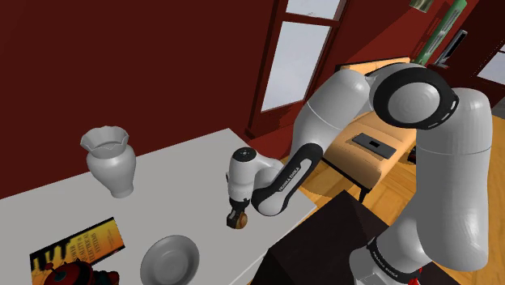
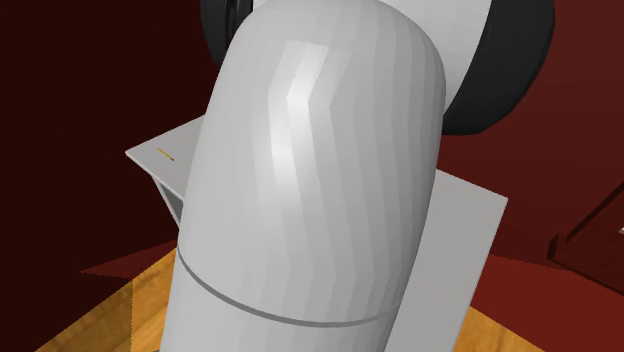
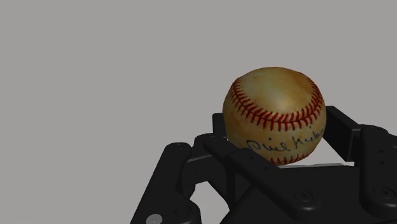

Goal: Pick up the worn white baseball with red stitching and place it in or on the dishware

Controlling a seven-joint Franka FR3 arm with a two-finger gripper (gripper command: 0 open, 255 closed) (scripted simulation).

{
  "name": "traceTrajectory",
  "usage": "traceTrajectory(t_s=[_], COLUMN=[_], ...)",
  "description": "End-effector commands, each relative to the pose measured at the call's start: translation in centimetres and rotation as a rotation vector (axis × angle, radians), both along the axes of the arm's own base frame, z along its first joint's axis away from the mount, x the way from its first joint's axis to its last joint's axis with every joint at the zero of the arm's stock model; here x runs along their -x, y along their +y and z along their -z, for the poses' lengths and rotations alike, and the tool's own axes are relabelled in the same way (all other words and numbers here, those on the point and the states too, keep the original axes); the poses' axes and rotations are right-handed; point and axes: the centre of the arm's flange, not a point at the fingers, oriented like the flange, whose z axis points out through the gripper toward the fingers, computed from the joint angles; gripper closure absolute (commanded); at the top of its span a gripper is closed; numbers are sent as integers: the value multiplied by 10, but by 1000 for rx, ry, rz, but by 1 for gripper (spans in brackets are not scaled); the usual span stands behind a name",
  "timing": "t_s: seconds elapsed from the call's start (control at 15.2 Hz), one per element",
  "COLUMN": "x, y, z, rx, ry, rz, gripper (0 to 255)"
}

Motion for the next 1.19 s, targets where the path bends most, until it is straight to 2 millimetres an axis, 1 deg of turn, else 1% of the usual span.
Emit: traceTrajectory(t_s=[0.0,0.07,1.12], x=[1,1,1], y=[1,1,1], z=[0,1,-84], rx=[0,0,0], ry=[1,1,1], rz=[-1,-1,-1], gripper=[255,255,255])
